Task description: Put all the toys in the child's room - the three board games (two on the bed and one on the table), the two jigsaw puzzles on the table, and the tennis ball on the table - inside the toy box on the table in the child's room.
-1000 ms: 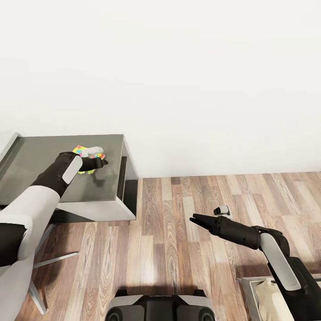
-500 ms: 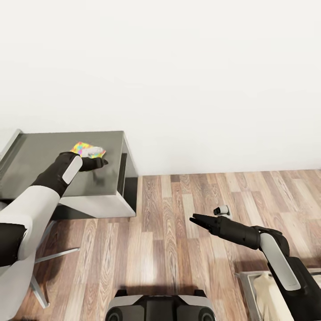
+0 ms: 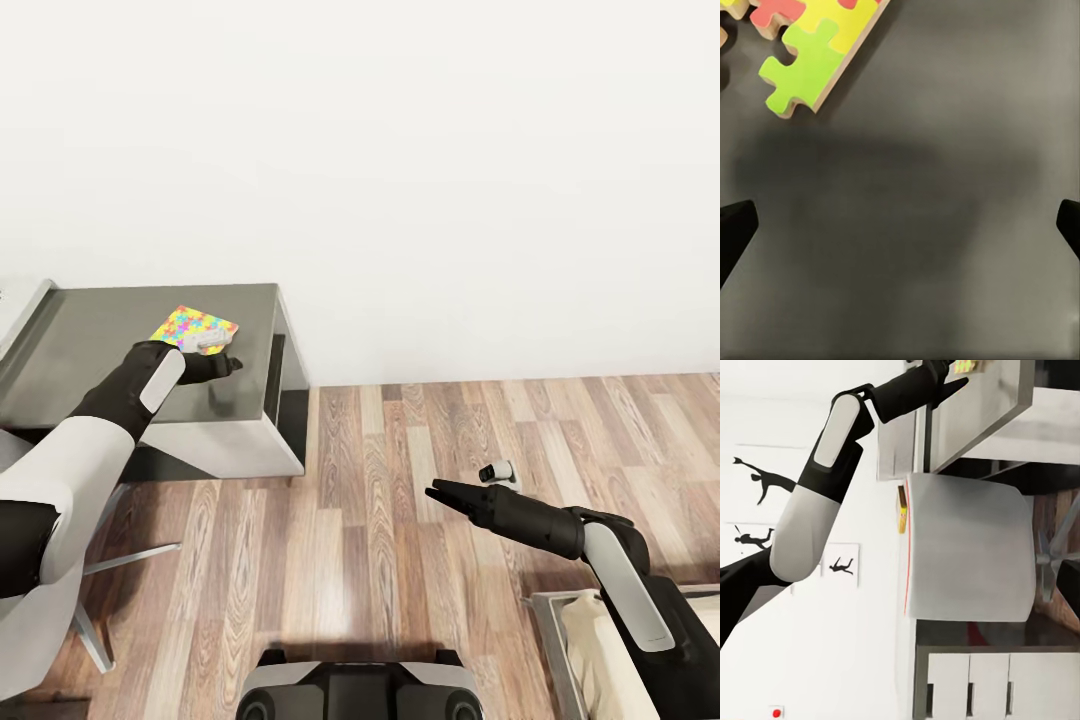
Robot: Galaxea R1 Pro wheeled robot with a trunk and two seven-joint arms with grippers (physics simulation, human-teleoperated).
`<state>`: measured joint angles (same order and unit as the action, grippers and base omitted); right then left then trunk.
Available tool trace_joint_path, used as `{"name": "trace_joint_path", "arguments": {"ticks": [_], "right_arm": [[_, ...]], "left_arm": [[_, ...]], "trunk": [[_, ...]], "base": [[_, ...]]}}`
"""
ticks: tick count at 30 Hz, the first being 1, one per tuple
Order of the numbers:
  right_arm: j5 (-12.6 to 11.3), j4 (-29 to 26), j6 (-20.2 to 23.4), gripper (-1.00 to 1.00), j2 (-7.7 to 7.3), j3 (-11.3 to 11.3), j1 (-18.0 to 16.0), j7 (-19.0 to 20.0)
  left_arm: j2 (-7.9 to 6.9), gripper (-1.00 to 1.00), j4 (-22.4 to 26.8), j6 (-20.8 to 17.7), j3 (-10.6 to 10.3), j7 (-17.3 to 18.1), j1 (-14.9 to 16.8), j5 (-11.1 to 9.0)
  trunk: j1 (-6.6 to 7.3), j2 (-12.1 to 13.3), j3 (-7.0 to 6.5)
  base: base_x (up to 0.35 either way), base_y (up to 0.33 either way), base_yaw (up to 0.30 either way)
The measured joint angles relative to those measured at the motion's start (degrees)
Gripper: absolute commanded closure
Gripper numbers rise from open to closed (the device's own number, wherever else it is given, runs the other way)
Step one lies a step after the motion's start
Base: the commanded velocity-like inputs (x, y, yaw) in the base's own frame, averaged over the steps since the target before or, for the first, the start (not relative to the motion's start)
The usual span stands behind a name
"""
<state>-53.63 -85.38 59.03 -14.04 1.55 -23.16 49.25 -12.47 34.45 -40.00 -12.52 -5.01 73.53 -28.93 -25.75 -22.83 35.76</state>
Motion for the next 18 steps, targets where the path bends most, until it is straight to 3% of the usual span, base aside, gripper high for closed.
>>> {"name": "trace_joint_path", "arguments": {"ticks": [10, 18], "right_arm": [[0.00, -0.05, 0.00, -1.00, -0.07, 0.00, 0.00, 0.00], [0.00, -0.04, 0.00, -1.00, -0.08, 0.00, 0.00, 0.00]], "left_arm": [[-0.01, -1.00, 0.05, 0.00, 0.12, 0.27, 0.00, -0.07], [-0.43, -1.00, 0.12, -0.44, 0.57, 3.36, 0.00, -0.34]], "trunk": [[0.00, 0.00, 0.00], [0.00, 0.00, 0.00]], "base": [[-0.001, 0.000, 0.000], [0.000, 0.000, 0.000]]}}
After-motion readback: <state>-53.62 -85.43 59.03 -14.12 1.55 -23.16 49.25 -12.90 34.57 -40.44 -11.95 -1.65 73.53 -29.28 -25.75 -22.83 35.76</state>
